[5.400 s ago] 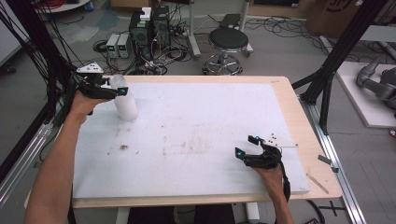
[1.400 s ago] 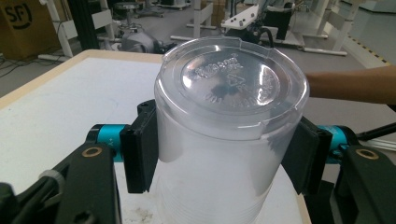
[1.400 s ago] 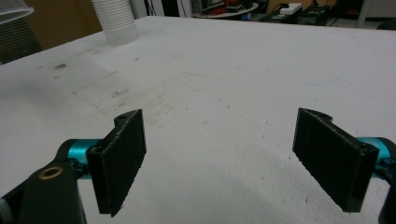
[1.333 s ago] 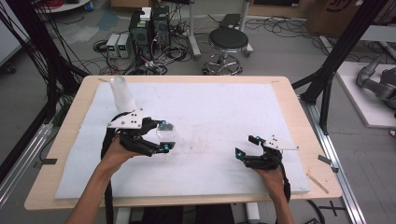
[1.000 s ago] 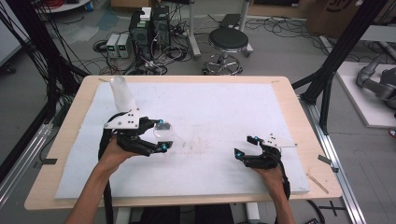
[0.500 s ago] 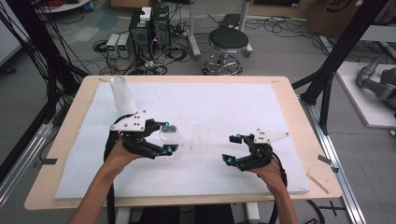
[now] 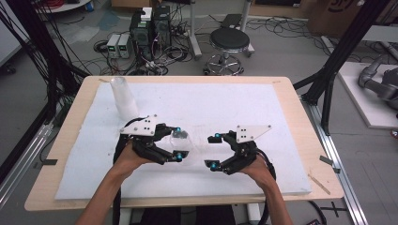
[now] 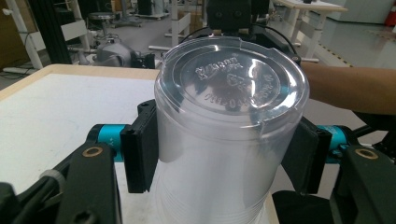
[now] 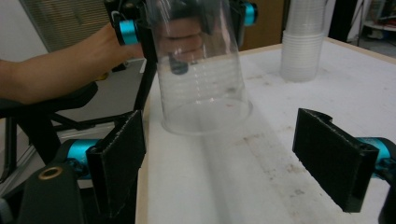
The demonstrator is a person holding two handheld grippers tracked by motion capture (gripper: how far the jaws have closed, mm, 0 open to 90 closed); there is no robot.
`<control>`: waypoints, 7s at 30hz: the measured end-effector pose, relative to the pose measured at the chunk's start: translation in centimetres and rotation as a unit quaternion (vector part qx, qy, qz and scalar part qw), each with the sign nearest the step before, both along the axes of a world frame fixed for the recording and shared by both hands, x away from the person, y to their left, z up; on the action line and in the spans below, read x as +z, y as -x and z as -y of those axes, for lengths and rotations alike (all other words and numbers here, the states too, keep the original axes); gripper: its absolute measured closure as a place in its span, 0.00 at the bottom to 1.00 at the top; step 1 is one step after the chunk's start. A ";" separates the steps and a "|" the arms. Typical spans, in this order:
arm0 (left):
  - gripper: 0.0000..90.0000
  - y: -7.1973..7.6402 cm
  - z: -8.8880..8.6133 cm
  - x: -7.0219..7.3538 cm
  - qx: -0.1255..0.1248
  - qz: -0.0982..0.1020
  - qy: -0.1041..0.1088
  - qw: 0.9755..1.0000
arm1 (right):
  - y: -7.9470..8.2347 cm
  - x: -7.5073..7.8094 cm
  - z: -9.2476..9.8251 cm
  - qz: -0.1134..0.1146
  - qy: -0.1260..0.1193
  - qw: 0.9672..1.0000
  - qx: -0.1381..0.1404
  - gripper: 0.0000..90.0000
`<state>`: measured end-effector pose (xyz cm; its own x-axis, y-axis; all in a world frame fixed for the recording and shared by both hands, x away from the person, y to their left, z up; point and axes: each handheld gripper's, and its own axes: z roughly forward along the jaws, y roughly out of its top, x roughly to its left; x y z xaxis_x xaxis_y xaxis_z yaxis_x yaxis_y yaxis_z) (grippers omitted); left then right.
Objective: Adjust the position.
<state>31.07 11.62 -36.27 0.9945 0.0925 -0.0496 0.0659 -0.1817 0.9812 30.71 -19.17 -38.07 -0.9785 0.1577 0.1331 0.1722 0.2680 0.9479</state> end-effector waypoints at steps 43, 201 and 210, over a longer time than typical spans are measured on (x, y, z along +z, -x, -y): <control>0.41 0.1 1.3 -0.2 -0.029 -0.011 0.019 0.999 | -0.6 -0.5 -5.2 0.001 0.010 0.997 0.072 0.33; 0.47 -0.5 -3.0 -2.1 0.019 -0.013 -0.054 0.998 | -1.4 5.2 -1.0 0.016 0.074 0.997 0.003 0.15; 0.46 0.1 -3.9 -2.2 0.029 0.001 -0.005 1.000 | -1.1 3.6 -0.2 0.008 0.035 0.999 -0.001 0.15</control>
